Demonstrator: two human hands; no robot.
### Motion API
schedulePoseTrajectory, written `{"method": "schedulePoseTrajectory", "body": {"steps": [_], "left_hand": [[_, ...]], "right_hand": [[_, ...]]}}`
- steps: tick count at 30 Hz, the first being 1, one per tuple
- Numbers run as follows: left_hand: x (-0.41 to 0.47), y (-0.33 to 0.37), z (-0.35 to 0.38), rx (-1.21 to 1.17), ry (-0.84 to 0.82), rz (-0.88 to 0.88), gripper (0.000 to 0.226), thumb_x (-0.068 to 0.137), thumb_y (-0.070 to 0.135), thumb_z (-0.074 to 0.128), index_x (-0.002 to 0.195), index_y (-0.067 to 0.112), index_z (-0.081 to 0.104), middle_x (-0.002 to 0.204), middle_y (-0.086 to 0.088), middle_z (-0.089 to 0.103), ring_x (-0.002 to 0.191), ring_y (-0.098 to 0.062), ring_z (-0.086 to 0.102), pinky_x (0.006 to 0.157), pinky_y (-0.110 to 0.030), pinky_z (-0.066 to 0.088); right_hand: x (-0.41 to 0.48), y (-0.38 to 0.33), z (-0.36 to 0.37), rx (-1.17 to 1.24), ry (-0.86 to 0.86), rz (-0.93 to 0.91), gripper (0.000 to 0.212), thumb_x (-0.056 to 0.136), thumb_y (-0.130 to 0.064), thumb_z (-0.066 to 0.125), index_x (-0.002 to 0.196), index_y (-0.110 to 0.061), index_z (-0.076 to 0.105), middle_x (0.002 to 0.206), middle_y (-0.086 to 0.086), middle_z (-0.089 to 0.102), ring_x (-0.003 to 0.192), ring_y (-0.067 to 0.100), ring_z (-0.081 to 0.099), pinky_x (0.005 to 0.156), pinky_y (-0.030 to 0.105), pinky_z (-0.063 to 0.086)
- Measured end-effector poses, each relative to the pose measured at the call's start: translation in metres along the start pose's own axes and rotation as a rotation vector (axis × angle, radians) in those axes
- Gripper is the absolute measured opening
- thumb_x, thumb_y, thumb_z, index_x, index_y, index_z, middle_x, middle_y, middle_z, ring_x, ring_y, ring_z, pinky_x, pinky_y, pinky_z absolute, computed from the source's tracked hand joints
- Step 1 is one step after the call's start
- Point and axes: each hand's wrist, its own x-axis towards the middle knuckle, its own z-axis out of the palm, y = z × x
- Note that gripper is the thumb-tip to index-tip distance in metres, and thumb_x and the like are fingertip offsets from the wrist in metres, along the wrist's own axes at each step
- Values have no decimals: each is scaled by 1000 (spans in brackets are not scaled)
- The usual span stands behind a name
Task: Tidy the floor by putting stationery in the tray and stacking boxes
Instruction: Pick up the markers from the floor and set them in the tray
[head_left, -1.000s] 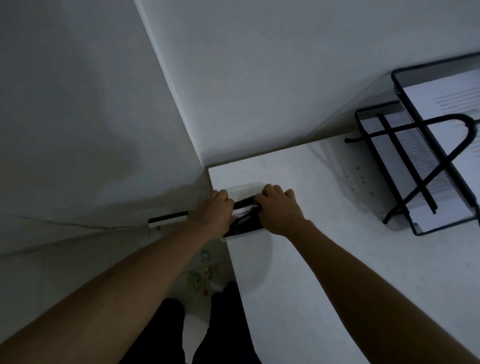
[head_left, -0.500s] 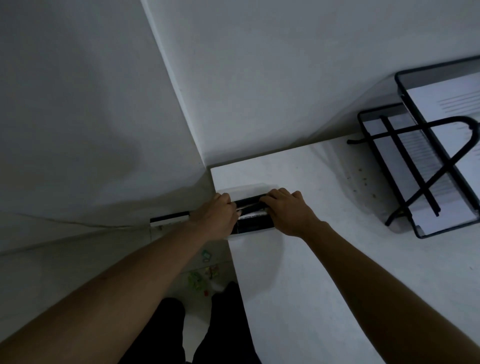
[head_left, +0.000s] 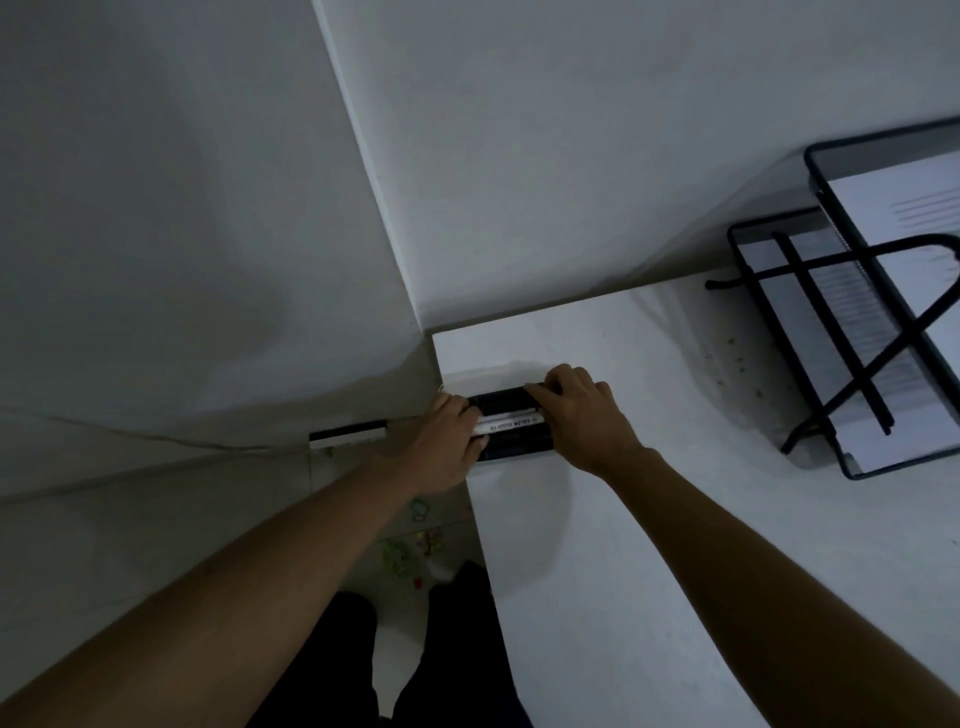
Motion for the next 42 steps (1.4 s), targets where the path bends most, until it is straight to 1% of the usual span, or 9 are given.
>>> {"method": "schedulePoseTrajectory", "body": {"steps": [6, 12, 18, 22, 26, 30, 35, 39, 42], "left_hand": [[-8, -13, 3, -103, 47, 32, 43, 97, 23, 44, 135, 4, 40, 131, -14, 49, 121, -25, 42, 100, -32, 38], [-9, -18, 11, -6, 31, 73, 55, 98, 22, 43, 145, -1, 26, 142, -17, 38, 130, -30, 35, 109, -37, 34], [-7, -18, 14, 42, 35, 81, 54, 98, 23, 43, 143, -2, 29, 140, -19, 38, 130, -30, 35, 107, -37, 36], [-5, -15, 15, 143, 16, 58, 58, 98, 41, 34, 139, 0, 37, 135, -13, 39, 126, -28, 35, 99, -39, 41], [-5, -9, 14, 192, 25, 19, 59, 99, 44, 28, 138, 1, 37, 134, -12, 39, 125, -26, 35, 93, -41, 45], [-9, -9, 10, 116, 105, 40, 48, 99, 33, 39, 135, 2, 44, 132, -14, 46, 121, -27, 43, 87, -40, 48], [-17, -9, 8, 42, 247, 205, 20, 91, 12, 55, 100, 1, 69, 99, -16, 64, 86, -30, 61, 64, -37, 52], [-19, -10, 9, 26, 209, 213, 27, 96, 20, 49, 104, 5, 70, 103, -12, 65, 91, -27, 60, 73, -37, 50], [-17, -11, 8, 50, 201, 222, 26, 96, 17, 50, 101, 1, 70, 103, -16, 66, 91, -29, 61, 71, -35, 50]], "right_hand": [[4, -8, 4, -12, 152, -4, 28, 79, -13, 71, 107, -15, 66, 110, 5, 66, 108, 27, 58, 97, 48, 34], [9, -12, 6, 12, 100, 17, 38, 81, -17, 73, 119, -15, 66, 110, 12, 63, 102, 32, 56, 82, 44, 47], [11, -15, 8, 53, 152, 63, 27, 82, -11, 70, 109, -13, 71, 107, 7, 69, 97, 27, 62, 77, 40, 48], [9, -15, 14, 40, 137, 28, 15, 80, -13, 72, 95, -15, 71, 96, 6, 68, 88, 26, 61, 78, 38, 44], [5, -14, 23, 85, 126, 28, 18, 93, -26, 55, 105, -15, 63, 111, 9, 57, 101, 25, 52, 92, 41, 42], [-2, -7, 17, 174, 233, 20, 21, 89, -30, 63, 103, -14, 65, 105, 8, 59, 95, 22, 53, 83, 35, 43], [-5, -6, 14, 122, 223, 3, 16, 89, -31, 64, 80, -17, 67, 76, 0, 66, 68, 20, 58, 67, 37, 40], [-4, -9, 14, 135, 189, 25, 28, 90, -42, 58, 80, -18, 68, 75, -1, 65, 66, 18, 56, 66, 31, 32], [-9, 0, 10, 182, 83, -55, 31, 84, -48, 64, 95, -19, 69, 92, -3, 66, 82, 15, 58, 74, 32, 37]]}}
